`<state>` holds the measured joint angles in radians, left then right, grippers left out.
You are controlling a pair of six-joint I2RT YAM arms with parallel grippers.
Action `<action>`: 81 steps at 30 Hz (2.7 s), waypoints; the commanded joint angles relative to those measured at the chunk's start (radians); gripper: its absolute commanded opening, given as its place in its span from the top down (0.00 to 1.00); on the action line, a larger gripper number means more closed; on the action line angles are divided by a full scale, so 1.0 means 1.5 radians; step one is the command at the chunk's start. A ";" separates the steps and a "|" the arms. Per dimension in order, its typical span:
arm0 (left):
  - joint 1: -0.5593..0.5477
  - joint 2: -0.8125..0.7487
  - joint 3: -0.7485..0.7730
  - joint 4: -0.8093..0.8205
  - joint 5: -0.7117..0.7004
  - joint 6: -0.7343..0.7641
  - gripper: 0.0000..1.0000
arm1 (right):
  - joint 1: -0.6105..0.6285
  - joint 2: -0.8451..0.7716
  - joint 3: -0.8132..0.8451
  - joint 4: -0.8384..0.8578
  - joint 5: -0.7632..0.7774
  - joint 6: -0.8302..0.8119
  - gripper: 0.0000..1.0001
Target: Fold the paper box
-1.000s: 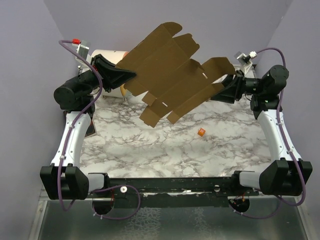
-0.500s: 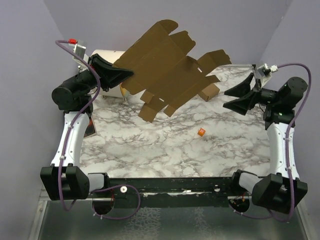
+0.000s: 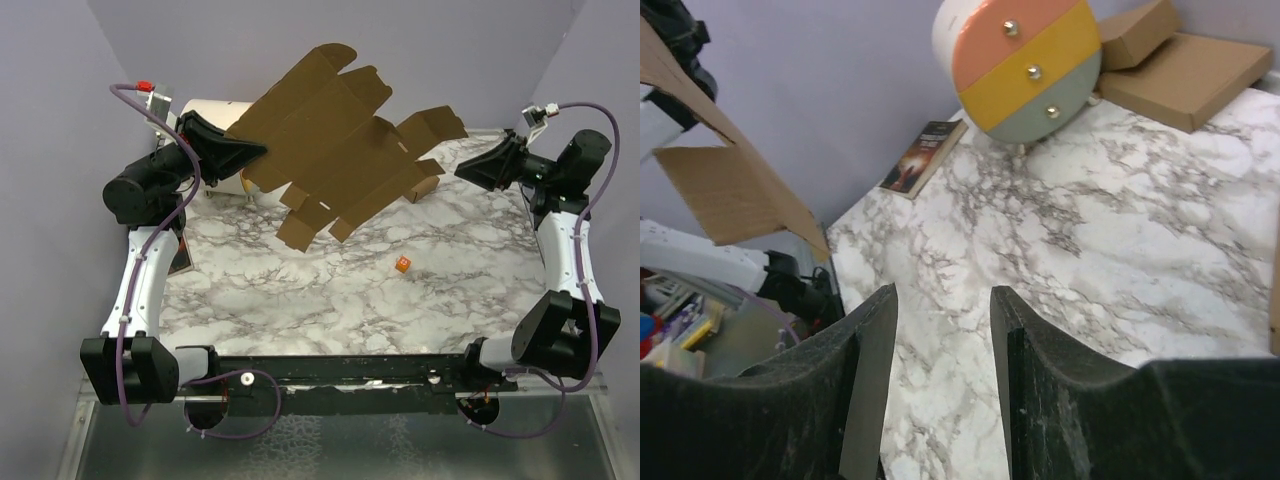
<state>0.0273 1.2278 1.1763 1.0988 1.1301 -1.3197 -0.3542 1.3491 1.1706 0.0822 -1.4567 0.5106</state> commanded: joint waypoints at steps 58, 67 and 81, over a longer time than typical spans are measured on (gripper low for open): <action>0.006 -0.001 0.003 0.083 -0.013 -0.052 1.00 | 0.189 -0.045 -0.008 0.338 -0.026 0.283 0.54; 0.006 0.003 0.000 0.100 -0.017 -0.065 1.00 | 0.206 -0.043 -0.013 0.335 -0.018 0.286 0.59; 0.006 0.006 -0.011 0.117 -0.024 -0.075 1.00 | 0.211 -0.053 -0.032 0.369 -0.019 0.310 0.99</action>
<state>0.0315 1.2327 1.1713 1.2270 1.1297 -1.4197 -0.0452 1.2987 1.1458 0.5941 -1.5002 0.9558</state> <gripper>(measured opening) 0.018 0.053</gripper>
